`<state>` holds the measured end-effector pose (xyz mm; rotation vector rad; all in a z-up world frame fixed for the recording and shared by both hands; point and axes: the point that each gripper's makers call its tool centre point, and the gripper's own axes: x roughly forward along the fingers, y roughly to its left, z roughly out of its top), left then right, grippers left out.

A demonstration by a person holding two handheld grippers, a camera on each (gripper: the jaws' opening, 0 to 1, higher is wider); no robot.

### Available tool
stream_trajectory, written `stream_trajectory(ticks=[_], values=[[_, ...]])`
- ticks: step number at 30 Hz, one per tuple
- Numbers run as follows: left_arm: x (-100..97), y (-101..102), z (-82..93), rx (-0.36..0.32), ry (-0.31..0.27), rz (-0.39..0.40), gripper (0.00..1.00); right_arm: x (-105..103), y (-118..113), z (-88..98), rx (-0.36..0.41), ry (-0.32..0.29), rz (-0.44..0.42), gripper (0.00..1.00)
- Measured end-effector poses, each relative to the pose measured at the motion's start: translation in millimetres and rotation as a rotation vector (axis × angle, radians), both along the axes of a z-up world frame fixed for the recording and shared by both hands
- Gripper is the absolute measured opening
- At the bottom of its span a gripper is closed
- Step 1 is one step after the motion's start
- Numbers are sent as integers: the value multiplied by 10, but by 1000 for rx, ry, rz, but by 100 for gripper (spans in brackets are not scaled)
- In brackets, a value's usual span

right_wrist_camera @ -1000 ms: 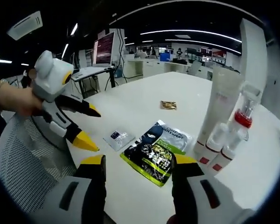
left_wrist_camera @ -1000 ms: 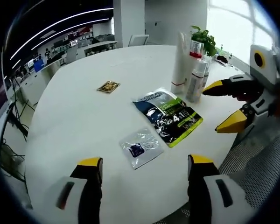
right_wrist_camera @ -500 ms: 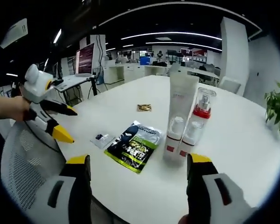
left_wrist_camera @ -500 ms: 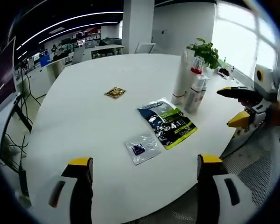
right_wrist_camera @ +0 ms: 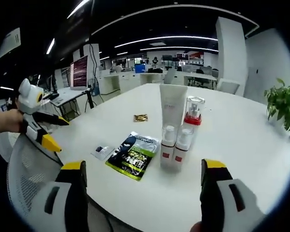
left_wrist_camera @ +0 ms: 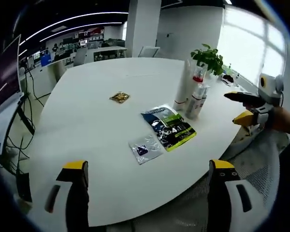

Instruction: Arrange the skincare products in the storage area until every visible bottle or jar stands upright without overlapping.

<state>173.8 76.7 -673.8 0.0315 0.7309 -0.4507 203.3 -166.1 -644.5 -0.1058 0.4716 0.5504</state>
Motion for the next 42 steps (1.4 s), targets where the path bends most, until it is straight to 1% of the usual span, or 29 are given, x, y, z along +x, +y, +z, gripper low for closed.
stream_trajectory(ticks=[1, 7, 11, 14, 20, 23, 26, 28, 32, 34, 36, 38, 42], values=[[-7, 11, 6, -2, 1, 4, 99, -2, -6, 33, 10, -3, -6, 100], [-30, 45, 90, -23, -25, 23, 99, -18, -25, 82, 39, -13, -10, 100], [-49, 41, 68, -11, -16, 20, 99, -34, -21, 67, 41, -11, -1, 99], [-46, 38, 64, -5, -15, 17, 99, -36, -19, 75, 37, -14, 5, 97], [-25, 40, 53, -1, -6, 22, 99, -44, -28, 80, 44, -11, 0, 97], [35, 42, 54, -3, 3, 33, 99, -40, -33, 73, 53, -3, -5, 98], [84, 38, 57, 11, 9, 38, 99, -51, -38, 67, 48, -3, -5, 97], [166, 45, 60, 23, 6, 44, 99, -51, -35, 62, 50, -3, -2, 97], [341, 44, 128, 34, 0, 54, 99, -40, -45, 57, 54, -5, -1, 96], [395, 27, 170, 33, -4, 54, 99, -41, -43, 57, 56, -5, -1, 96], [466, -2, 173, 30, -1, 54, 99, -48, -46, 50, 54, -4, -2, 96], [477, -24, 215, 36, -2, 50, 99, -54, -54, 44, 52, -4, -5, 96], [628, -53, 202, 53, 3, 41, 99, -63, -50, 39, 43, -9, -2, 96]])
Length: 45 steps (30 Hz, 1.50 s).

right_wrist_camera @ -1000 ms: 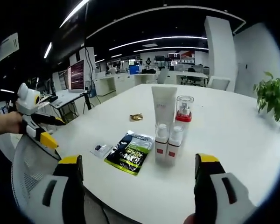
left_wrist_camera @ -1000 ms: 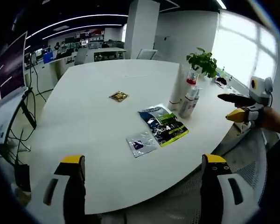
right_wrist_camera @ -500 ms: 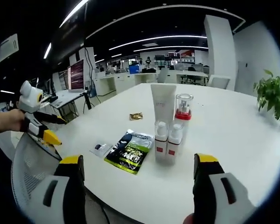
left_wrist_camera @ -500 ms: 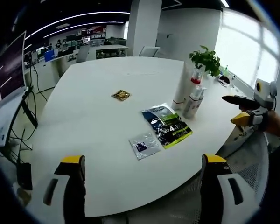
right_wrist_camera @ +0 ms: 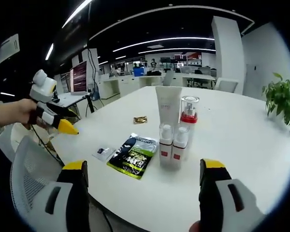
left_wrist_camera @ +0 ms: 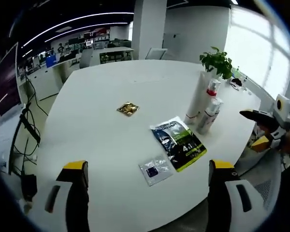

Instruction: Arrange the skincare products in the storage area until every visible bottle or jar stands upright without overlapping.

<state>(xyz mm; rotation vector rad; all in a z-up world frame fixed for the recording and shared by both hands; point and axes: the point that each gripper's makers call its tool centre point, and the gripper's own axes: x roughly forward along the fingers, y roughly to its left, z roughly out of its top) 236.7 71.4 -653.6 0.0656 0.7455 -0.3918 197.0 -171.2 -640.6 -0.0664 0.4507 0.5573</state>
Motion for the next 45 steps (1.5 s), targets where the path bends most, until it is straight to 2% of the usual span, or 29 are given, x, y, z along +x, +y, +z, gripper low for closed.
stream_trajectory(ticks=[6, 8, 10, 18, 20, 26, 32, 35, 38, 45], values=[[195, -30, 8, -1, 12, 1, 99, 1, -10, -7, 8, 6, -6, 95], [198, -40, 31, 0, 6, 6, 99, 2, -11, -9, 6, 6, -6, 95], [314, -44, 46, 0, -1, 16, 99, 10, -12, -14, 6, 9, -7, 95], [473, -109, 28, -8, 18, 22, 98, 40, -41, -25, 8, 16, -21, 94], [479, -136, 1, 0, 30, 20, 98, 52, -42, -32, 2, 14, -21, 94], [666, -207, -63, -7, 59, 22, 98, 71, -72, -45, 14, 20, -40, 94], [873, -220, -185, -27, 87, 61, 97, 73, -92, -64, 20, 31, -54, 93], [935, -222, -189, -29, 75, 95, 93, 81, -112, -74, 24, 35, -65, 93], [1047, -218, -241, -24, 74, 120, 93, 90, -132, -82, 32, 43, -78, 93], [1352, -277, -432, -23, 90, 125, 92, 96, -151, -117, 29, 62, -94, 92]])
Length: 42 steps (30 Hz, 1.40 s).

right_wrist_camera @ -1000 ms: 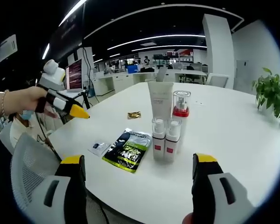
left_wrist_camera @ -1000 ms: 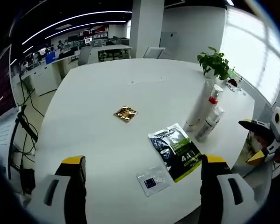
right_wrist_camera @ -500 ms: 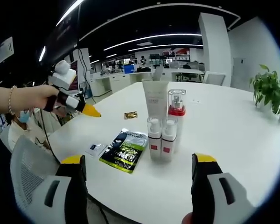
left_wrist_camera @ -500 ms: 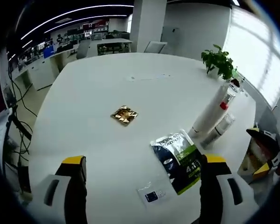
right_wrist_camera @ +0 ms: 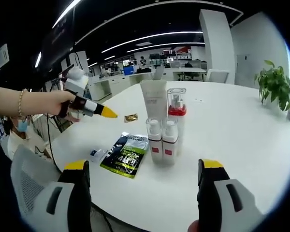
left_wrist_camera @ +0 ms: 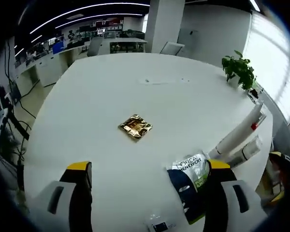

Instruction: Arrange the skincare products in the storage area until every visible bottle or jar stands upright without overlapping.

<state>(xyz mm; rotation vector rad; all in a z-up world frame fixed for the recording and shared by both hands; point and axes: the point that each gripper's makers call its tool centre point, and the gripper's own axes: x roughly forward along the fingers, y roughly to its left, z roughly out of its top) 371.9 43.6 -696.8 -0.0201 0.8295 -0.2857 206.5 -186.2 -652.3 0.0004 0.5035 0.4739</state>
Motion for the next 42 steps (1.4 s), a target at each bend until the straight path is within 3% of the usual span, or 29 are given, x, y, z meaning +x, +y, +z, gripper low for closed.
stream_trajectory(ticks=[5, 13, 22, 28, 35, 38, 42], values=[[145, -21, -107, 1, 15, 22, 91, 2, -12, -31, -8, 15, -7, 92], [431, 9, -172, -7, -22, 136, 84, 18, -28, -74, -11, 37, -15, 91], [664, 21, -375, -25, -13, 244, 82, 33, -58, -109, -5, 55, -34, 91], [861, -45, -467, 6, -40, 257, 75, 43, -71, -126, -4, 63, -44, 90], [966, -13, -576, 19, -35, 318, 68, 53, -89, -128, -1, 67, -55, 89], [918, 19, -532, 37, -40, 334, 62, 55, -96, -133, 2, 69, -60, 89], [1019, 3, -537, 47, -63, 337, 61, 58, -108, -139, 4, 72, -66, 89]])
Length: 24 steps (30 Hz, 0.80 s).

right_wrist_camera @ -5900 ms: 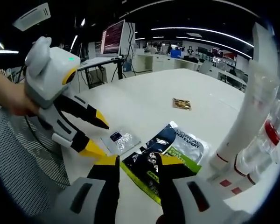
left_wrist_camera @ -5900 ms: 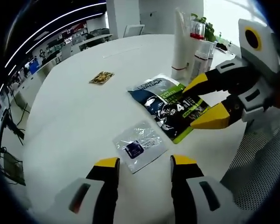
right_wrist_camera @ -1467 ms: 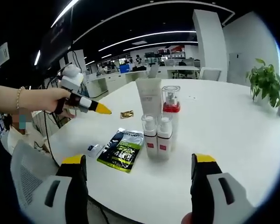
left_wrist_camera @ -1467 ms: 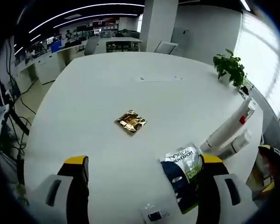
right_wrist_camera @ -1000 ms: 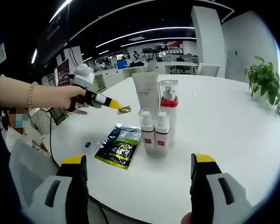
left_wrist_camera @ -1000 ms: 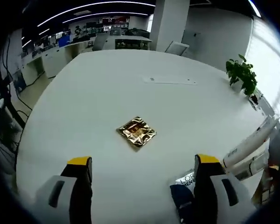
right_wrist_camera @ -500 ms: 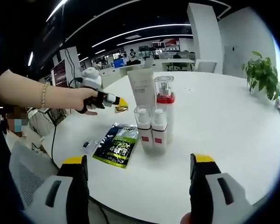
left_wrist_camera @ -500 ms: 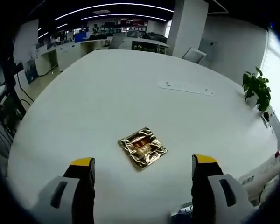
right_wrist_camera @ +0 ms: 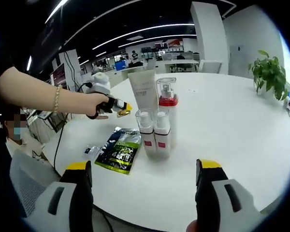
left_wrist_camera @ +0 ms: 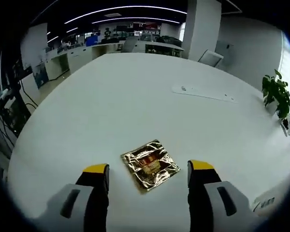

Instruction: Arrange the skincare products in the storage area until every visible bottle or jar stands upright without overlapping.

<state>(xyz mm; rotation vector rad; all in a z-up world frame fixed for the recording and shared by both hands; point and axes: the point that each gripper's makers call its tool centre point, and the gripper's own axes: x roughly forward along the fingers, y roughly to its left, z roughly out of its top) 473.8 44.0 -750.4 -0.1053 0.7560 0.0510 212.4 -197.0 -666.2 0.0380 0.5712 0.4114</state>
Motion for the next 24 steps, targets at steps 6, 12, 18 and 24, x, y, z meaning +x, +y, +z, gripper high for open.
stream_trajectory(ticks=[6, 12, 18, 24], values=[[-3, -9, -40, 48, 11, 0, 58, 4, -12, -11, 1, 6, -6, 88], [29, 21, -57, 99, 18, -21, 47, 5, -24, -24, -1, 11, -10, 88], [61, 41, -65, 114, 19, -55, 37, 8, -27, -34, -2, 13, -13, 87], [82, 46, -101, 116, 24, -86, 35, 6, -19, -30, -2, 12, -11, 87]])
